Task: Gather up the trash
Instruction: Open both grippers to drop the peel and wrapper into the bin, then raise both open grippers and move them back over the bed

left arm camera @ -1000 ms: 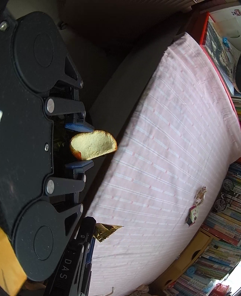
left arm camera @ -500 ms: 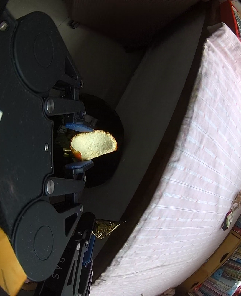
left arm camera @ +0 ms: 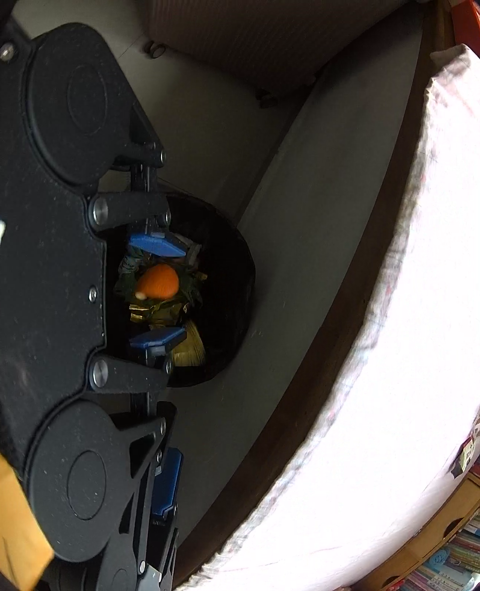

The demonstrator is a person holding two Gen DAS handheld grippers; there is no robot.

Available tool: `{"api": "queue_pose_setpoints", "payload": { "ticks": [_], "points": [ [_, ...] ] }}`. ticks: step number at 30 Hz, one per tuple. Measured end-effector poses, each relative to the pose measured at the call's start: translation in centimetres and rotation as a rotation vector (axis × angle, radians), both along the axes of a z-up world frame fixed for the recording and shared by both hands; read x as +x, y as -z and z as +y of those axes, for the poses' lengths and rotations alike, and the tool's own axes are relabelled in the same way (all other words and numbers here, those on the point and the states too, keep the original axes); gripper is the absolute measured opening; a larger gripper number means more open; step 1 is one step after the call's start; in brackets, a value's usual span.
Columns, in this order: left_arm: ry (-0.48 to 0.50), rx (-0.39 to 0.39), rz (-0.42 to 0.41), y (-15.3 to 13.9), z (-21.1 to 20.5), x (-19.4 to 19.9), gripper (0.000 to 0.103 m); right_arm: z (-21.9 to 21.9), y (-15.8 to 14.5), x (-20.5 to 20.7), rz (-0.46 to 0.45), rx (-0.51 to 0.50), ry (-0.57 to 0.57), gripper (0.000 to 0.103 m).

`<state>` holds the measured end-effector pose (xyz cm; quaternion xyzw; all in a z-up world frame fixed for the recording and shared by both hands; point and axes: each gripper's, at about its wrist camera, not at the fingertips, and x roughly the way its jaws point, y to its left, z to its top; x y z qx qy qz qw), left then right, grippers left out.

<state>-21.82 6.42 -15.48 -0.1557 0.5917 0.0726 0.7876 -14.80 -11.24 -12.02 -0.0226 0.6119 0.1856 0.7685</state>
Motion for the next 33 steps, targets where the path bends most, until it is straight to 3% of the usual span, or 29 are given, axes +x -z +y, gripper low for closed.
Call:
{"api": "queue_pose_setpoints", "payload": {
  "ticks": [9,17,25,29,33],
  "points": [
    [-0.015,0.023,-0.037,-1.6,0.2,-0.6,0.048,0.0,-0.7,0.8,-0.008,0.012,-0.014,0.064],
    [0.016,0.049,-0.17,-6.7,0.2,0.7,0.06,-2.7,-5.8,2.3,-0.14,0.094,0.024,0.064],
    [0.051,0.078,-0.33,-12.4,-2.4,8.0,0.073,-6.5,-12.0,9.1,-0.315,0.147,0.143,0.069],
    [0.05,0.063,-0.377,-13.8,-4.0,12.9,0.074,-8.9,-13.0,13.2,-0.368,0.14,0.188,0.071],
    [-0.019,0.038,-0.413,-14.7,-4.3,18.2,0.073,-10.2,-13.4,17.6,-0.421,0.135,0.219,0.072]
  ]
}}
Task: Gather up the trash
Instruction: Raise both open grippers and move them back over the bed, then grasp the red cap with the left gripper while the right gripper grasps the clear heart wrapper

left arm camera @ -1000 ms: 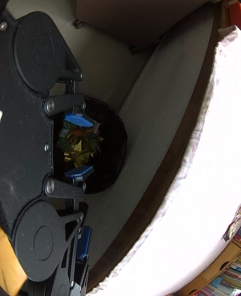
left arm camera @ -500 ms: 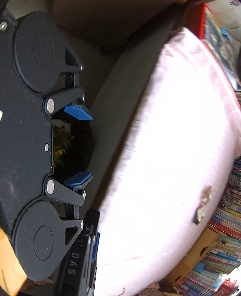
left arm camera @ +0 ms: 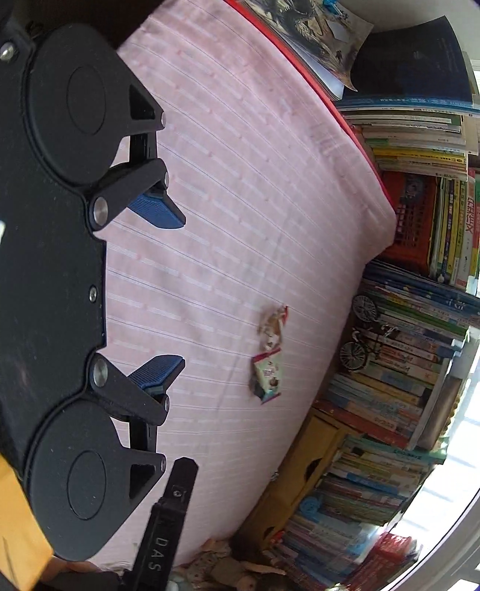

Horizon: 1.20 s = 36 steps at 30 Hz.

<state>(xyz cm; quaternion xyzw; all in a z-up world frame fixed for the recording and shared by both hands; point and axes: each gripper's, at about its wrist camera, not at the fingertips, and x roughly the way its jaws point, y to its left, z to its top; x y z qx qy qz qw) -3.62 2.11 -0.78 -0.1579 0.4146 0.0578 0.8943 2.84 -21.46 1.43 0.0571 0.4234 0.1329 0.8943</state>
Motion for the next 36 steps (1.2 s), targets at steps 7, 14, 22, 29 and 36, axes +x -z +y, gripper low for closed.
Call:
{"api": "queue_pose_setpoints", "payload": {
  "ticks": [7,14,22,29,36],
  "points": [
    [-0.156,-0.132,-0.031,-0.2,0.3,8.4,0.073,-1.6,0.8,7.6,-0.035,0.009,0.013,0.074],
    [-0.198,-0.146,0.03,4.1,-1.1,16.6,0.072,-0.3,3.6,12.9,0.0,-0.061,-0.102,0.08],
    [-0.304,-0.193,0.141,10.4,-1.5,22.6,0.073,1.9,7.2,16.5,0.091,-0.138,-0.266,0.086],
    [-0.273,-0.207,0.138,12.3,-1.9,23.7,0.032,3.1,8.8,18.7,0.069,-0.174,-0.276,0.09],
    [-0.253,-0.193,0.106,11.7,-1.8,23.2,0.022,4.0,10.2,19.6,0.065,-0.179,-0.277,0.09]
  ]
}}
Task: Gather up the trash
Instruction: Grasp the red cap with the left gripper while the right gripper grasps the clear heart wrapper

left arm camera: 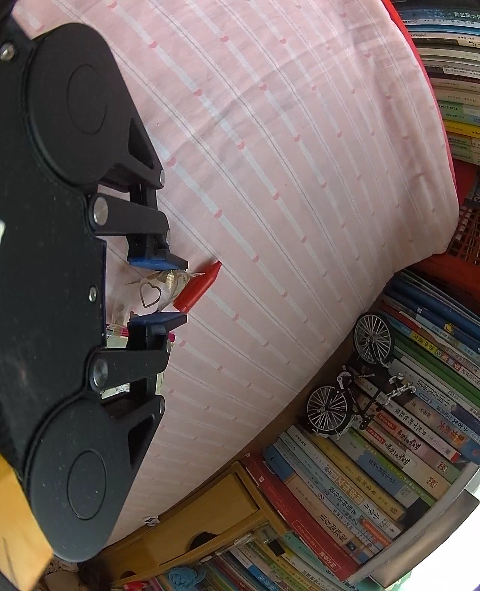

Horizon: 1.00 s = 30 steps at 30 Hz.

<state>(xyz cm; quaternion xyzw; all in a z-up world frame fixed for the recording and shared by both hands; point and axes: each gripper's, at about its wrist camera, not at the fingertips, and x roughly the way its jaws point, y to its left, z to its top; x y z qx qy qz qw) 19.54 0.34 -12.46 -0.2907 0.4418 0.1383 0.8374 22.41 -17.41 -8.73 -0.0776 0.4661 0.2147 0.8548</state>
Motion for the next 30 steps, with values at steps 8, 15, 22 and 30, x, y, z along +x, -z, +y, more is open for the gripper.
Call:
{"api": "queue_pose_setpoints", "payload": {
  "ticks": [8,15,22,30],
  "points": [
    [-0.047,0.03,0.015,0.2,0.5,0.8,0.042,-0.4,0.8,0.5,0.007,0.016,0.031,0.091],
    [-0.064,0.052,0.038,1.0,0.1,3.1,0.045,-0.7,0.9,0.6,0.005,0.038,0.048,0.091],
    [0.014,0.038,0.007,1.2,-1.1,3.2,0.009,-0.9,0.8,0.8,0.003,0.052,0.054,0.091],
    [0.041,0.025,-0.026,-0.5,-1.0,2.5,0.009,-1.2,0.4,0.8,0.0,0.109,0.054,0.09]
  ]
}}
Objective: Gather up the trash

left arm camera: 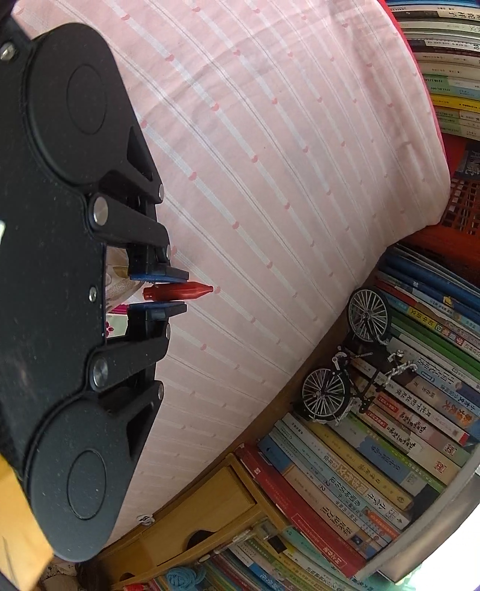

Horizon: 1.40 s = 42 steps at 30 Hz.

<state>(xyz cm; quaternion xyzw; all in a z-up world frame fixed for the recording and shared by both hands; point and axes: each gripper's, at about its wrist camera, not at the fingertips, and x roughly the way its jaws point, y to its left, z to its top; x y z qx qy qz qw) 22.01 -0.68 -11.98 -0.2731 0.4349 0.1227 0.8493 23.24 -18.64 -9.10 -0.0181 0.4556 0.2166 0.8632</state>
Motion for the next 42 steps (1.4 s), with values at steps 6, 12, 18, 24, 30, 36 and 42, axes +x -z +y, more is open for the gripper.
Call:
{"api": "queue_pose_setpoints", "payload": {
  "ticks": [6,12,18,24,30,36,42],
  "points": [
    [-0.017,-0.007,0.006,-0.8,1.2,-0.7,0.01,0.4,-0.1,-0.3,0.004,0.039,-0.036,0.091],
    [-0.053,0.026,-0.006,-1.7,2.9,-2.0,0.01,2.9,0.0,-0.7,-0.073,-0.054,-0.083,0.103],
    [-0.099,0.043,-0.002,-1.8,4.7,-4.0,0.01,5.6,0.5,-0.6,-0.104,-0.113,-0.18,0.103],
    [-0.128,0.053,0.025,-1.0,5.9,-6.1,0.01,8.1,1.5,-0.9,-0.084,-0.182,-0.246,0.09],
    [-0.142,0.053,0.034,-0.7,6.5,-7.2,0.01,8.6,1.5,-1.4,-0.08,-0.161,-0.256,0.046],
    [-0.143,0.049,0.022,-0.9,6.6,-7.7,0.01,8.5,1.0,-2.0,-0.075,-0.153,-0.253,0.025],
    [-0.136,0.038,0.013,-0.9,6.7,-8.0,0.014,7.6,-1.6,-2.6,-0.13,-0.149,-0.267,0.026]
  ]
}}
